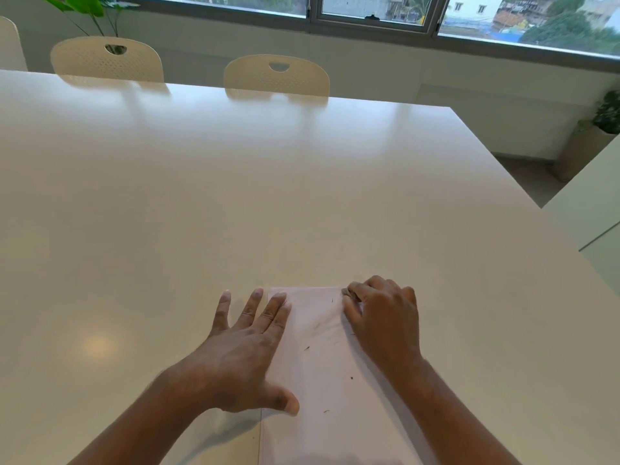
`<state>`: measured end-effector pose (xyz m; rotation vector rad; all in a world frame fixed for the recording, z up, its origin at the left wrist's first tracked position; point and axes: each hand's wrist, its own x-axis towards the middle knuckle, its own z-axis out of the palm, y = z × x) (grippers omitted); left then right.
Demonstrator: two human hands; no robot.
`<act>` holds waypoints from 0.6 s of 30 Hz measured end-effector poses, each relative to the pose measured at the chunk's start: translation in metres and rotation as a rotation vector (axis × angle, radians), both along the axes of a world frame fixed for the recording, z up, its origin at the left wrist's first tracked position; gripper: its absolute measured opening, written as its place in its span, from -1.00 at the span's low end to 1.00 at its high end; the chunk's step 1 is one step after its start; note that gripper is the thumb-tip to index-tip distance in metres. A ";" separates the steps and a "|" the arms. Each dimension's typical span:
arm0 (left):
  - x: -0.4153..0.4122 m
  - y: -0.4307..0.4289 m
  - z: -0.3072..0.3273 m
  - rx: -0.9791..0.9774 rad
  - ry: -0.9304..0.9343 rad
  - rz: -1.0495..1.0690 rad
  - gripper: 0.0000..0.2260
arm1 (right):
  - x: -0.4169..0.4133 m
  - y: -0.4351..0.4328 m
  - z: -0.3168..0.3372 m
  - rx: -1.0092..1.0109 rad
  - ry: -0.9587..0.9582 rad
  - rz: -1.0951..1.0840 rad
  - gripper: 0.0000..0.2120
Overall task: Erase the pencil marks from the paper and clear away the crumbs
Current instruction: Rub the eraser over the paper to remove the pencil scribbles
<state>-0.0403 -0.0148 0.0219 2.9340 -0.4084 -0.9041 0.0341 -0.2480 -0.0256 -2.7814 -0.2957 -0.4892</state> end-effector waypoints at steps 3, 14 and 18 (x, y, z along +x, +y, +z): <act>0.004 -0.002 0.004 0.011 -0.067 -0.042 0.27 | 0.001 -0.004 -0.001 0.154 0.051 0.031 -0.87; 0.015 -0.010 -0.002 -0.147 -0.172 -0.028 0.28 | -0.007 0.001 0.003 0.100 0.011 0.067 -0.87; 0.015 -0.009 -0.005 -0.138 -0.139 -0.021 0.27 | -0.043 0.026 0.004 0.006 -0.019 0.267 -0.82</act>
